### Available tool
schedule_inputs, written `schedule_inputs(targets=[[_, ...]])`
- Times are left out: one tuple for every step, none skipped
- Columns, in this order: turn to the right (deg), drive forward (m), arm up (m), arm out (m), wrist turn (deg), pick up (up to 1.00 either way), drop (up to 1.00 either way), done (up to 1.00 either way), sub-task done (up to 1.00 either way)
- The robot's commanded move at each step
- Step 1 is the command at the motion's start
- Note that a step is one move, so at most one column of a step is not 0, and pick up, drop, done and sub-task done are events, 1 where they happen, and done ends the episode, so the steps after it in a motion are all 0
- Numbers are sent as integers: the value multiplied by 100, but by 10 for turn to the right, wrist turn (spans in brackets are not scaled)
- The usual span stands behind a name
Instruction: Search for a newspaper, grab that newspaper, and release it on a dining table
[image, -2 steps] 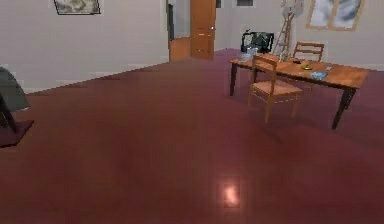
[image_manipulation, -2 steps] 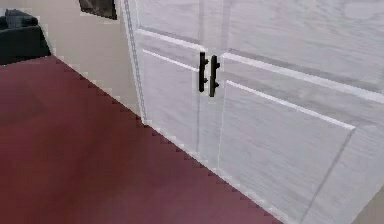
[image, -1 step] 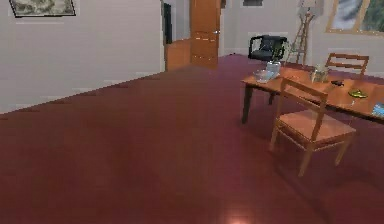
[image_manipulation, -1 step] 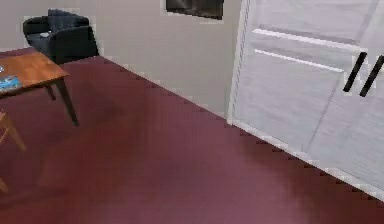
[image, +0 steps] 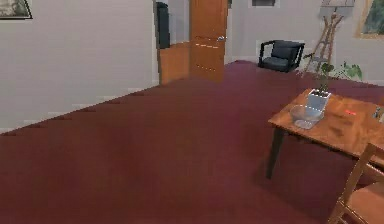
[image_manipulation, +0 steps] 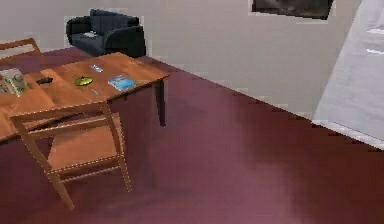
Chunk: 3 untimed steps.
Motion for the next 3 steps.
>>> schedule_inputs(targets=[[0, 100, 0, 0, 0, 0, 0, 0, 0], [0, 60, 0, 0, 0, 0, 0, 0, 0], [420, 0, 0, 0, 0, 0, 0, 0, 0]])
